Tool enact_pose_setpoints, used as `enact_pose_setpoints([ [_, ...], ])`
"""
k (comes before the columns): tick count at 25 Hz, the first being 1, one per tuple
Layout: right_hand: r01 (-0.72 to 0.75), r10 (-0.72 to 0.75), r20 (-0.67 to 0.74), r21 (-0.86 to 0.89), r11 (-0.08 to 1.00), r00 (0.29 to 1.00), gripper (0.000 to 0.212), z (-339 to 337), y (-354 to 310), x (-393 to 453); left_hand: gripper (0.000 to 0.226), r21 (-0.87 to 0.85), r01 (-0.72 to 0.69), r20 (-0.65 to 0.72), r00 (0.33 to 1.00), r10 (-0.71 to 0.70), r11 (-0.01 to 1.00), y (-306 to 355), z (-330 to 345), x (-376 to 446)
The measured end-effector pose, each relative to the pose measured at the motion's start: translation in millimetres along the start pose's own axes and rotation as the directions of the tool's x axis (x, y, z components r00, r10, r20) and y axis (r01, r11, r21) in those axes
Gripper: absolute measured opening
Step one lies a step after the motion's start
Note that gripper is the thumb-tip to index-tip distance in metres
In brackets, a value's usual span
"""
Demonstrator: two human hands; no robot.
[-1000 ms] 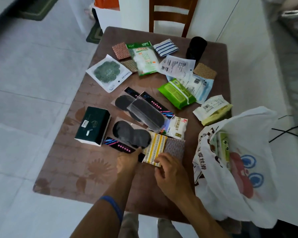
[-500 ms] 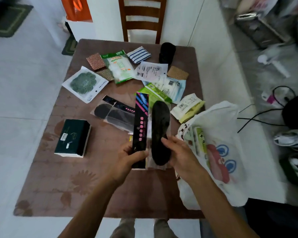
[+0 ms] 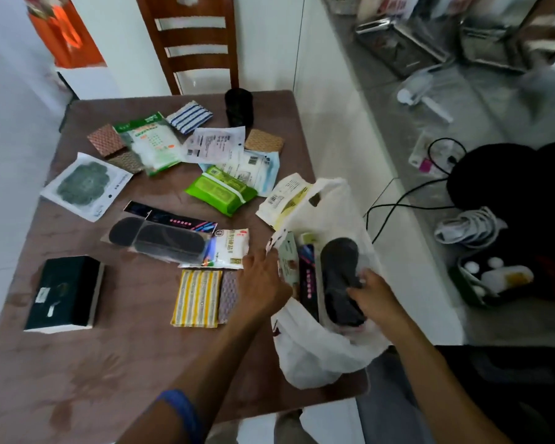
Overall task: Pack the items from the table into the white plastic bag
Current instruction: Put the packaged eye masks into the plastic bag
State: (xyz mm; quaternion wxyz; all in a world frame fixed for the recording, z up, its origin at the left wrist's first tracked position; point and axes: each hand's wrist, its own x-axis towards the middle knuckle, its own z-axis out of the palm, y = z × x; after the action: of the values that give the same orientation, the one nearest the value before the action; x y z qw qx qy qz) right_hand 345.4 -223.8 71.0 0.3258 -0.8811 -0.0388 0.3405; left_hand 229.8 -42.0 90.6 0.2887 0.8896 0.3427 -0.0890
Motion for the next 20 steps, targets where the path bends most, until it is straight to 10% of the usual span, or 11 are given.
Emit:
enact_pose_setpoints([
  [5, 0.009, -0.018, 0.216, 0.042, 0.999, 0.976, 0.076, 35.6, 4.3, 25.2, 0.091, -0.121, -0.040, 0.014, 0.999, 0.042, 0.992, 4.0, -9.6, -0.4],
  [9, 0.056, -0.070, -0.070, -0.190, 0.980, 0.995, 0.035, 52.3, -21.1, 27.4, 0.081, -0.145, -0.054, 0.068, 0.996, 0.065, 0.988, -10.6, -14.9, -8.1],
  [12, 0.363, -0.453, -0.370, -0.289, 0.886, 0.811, 0.012, 47.1, -58.2, -11.3, 0.044, -0.362, -0.144, -0.114, 0.987, 0.109, 0.921, -20.0, -13.8, -25.3],
  [16, 0.727, -0.773, -0.190, -0.264, 0.634, 0.605, 0.012, 73.8, -122.6, -44.1, 0.020, -0.760, 0.030, -0.235, 0.919, -0.317, 0.649, -46.3, -15.7, -17.7],
  [20, 0.765, -0.757, 0.145, -0.235, 0.599, 0.637, 0.030, 132.4, -164.1, -33.0, 0.032, -0.884, 0.319, -0.010, 0.720, -0.694, 0.343, -118.7, -26.8, 7.9],
])
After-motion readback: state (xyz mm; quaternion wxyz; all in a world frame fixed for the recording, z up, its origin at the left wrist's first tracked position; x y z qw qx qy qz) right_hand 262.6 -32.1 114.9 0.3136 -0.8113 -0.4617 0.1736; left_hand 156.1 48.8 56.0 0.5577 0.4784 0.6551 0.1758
